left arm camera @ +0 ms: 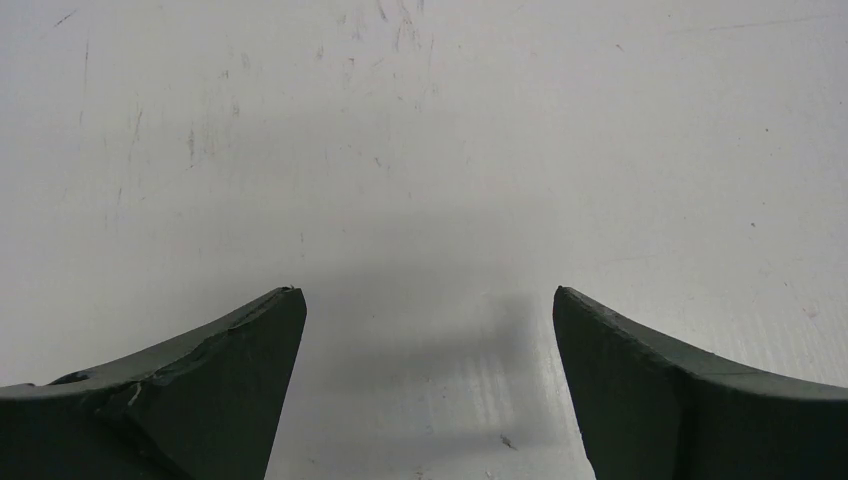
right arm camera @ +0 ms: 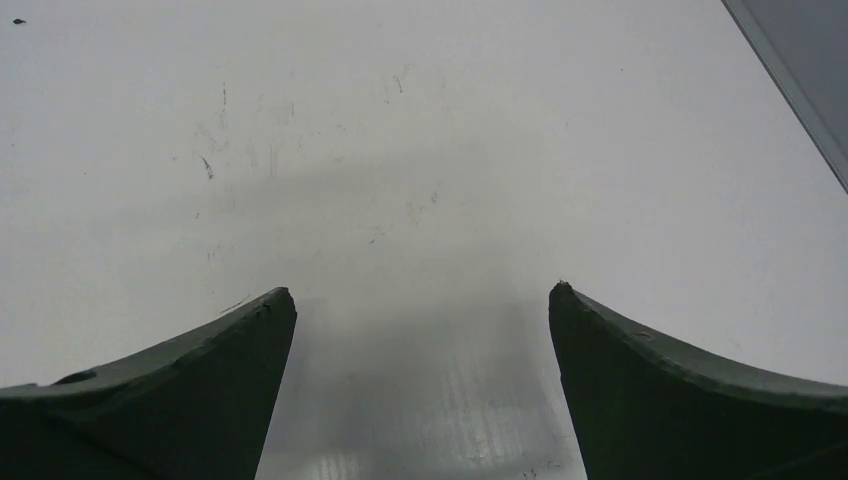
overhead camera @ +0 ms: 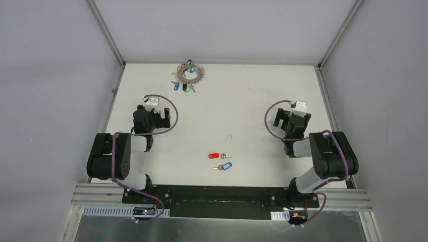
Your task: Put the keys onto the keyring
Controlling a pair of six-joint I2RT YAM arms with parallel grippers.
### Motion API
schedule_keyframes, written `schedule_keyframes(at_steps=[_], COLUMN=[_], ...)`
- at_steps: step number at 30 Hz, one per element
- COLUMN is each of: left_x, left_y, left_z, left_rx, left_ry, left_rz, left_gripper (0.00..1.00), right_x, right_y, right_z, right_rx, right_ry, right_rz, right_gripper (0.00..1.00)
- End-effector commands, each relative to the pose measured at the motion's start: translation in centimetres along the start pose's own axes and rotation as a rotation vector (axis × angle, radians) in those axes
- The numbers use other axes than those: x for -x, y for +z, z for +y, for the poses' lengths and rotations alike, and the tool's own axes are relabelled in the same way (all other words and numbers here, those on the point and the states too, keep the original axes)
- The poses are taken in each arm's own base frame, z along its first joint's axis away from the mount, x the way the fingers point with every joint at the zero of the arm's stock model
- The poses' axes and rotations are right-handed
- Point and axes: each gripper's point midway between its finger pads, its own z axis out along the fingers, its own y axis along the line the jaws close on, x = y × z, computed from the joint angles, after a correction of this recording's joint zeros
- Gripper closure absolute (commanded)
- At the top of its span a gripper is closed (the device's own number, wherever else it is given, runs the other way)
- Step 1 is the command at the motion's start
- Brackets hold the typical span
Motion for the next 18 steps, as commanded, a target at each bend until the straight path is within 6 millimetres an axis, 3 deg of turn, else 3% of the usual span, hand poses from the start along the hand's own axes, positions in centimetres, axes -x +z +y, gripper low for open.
schedule_keyframes(at_steps=[1, 9, 11, 13, 15, 18], left_x=[1.4, 1.5, 2.7, 3.9, 5.2, 5.6], left_y=[0.5, 0.5, 0.6, 0.1, -0.6, -1.6], left_z=[-0.3, -0.3, 0.0, 0.2, 1.5, 1.8], left_rx=[-0.010, -0.012, 0.005, 0.027, 0.172, 0.294], left_ry=[0.018, 0.017, 0.009, -0.053, -0.241, -0.412], left_rz=[-0.040, -0.041, -0.036, 0.086, 0.210, 0.406], left_gripper=[0.01, 0.01, 0.01, 0.01, 0.01, 0.01], right_x=[2.4, 2.5, 2.9, 3.9, 5.4, 6.7], right_y=[0.3, 0.3, 0.2, -0.6, -1.9, -3.9], right_z=[0.0, 0.0, -0.1, 0.6, 1.2, 0.2], right_rx=[-0.004, -0.003, -0.020, 0.017, 0.027, -0.070], right_ry=[0.034, 0.034, 0.035, 0.011, -0.022, 0.186], right_rz=[-0.068, -0.069, -0.083, -0.098, -0.079, 0.039], right_gripper=[0.00, 0.00, 0.00, 0.00, 0.00, 0.00])
